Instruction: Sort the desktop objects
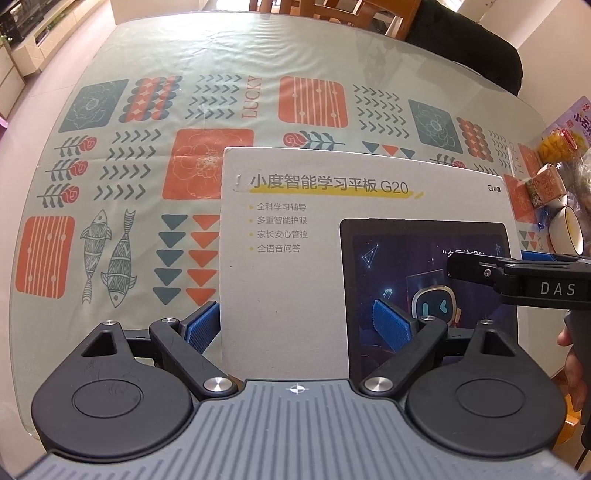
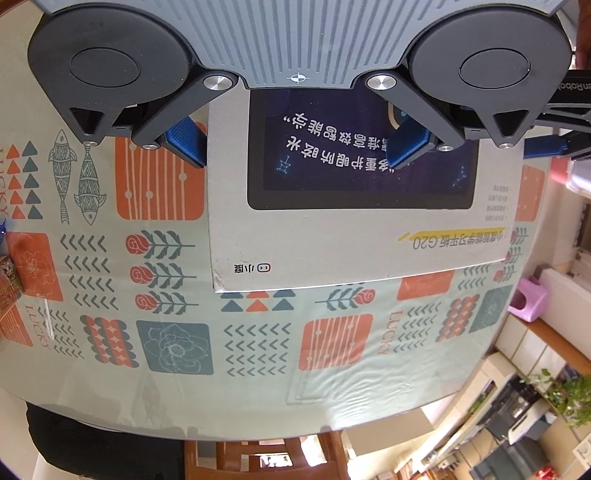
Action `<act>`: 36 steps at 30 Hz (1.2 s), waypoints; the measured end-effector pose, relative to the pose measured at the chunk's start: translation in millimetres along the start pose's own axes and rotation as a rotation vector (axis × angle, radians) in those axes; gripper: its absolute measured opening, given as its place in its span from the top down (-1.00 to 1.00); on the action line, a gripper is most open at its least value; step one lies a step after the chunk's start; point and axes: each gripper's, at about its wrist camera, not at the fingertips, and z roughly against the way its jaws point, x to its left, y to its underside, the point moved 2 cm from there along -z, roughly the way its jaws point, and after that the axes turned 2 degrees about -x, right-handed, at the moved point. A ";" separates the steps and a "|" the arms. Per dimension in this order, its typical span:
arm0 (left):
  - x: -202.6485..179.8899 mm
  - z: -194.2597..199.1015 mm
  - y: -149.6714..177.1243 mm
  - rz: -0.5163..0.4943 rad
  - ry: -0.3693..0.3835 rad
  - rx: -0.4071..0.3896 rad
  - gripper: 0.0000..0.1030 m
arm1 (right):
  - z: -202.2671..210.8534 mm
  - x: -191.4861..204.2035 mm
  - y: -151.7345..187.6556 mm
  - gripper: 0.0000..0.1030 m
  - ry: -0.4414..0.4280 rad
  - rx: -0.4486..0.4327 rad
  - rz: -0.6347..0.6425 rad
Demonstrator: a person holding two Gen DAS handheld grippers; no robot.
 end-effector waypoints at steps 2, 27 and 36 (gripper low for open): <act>-0.8 -0.6 0.3 -0.002 0.005 0.002 -1.00 | -1.4 1.5 0.1 -1.00 0.008 -0.006 0.008; 0.0 -52.2 6.7 0.037 -0.047 0.018 -1.00 | -40.9 -15.8 9.3 -1.00 0.004 0.011 -0.022; -4.8 -55.6 7.8 0.020 -0.075 -0.027 -1.00 | -52.0 -22.4 14.9 -1.00 -0.007 0.007 -0.034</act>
